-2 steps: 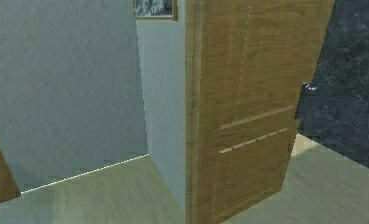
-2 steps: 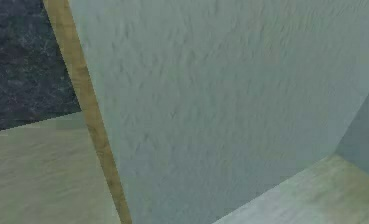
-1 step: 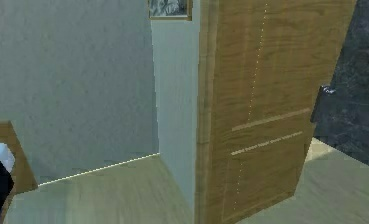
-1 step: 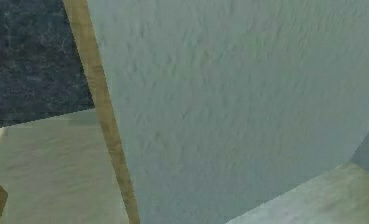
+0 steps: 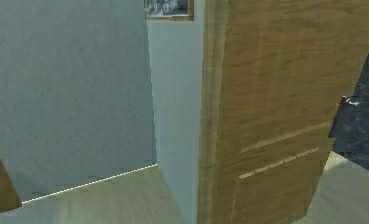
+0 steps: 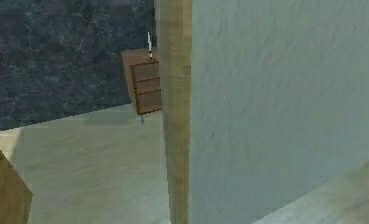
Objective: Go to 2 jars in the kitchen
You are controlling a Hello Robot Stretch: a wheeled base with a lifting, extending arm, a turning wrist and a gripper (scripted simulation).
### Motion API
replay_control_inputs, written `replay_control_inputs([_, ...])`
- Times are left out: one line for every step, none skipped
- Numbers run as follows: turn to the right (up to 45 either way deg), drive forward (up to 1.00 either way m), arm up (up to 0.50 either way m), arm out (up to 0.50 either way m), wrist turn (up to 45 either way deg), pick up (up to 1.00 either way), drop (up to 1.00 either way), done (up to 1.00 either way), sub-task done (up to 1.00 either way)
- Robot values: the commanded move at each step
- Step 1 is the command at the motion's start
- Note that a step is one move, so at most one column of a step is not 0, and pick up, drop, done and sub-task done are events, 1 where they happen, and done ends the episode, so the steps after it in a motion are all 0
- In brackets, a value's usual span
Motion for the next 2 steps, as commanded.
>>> replay_control_inputs([45.0,0.00,0.00,0.00,0.0,0.00,0.00,0.00,0.00])
replay_control_inputs([18.0,0.00,0.00,0.00,0.0,0.00,0.00,0.00,0.00])
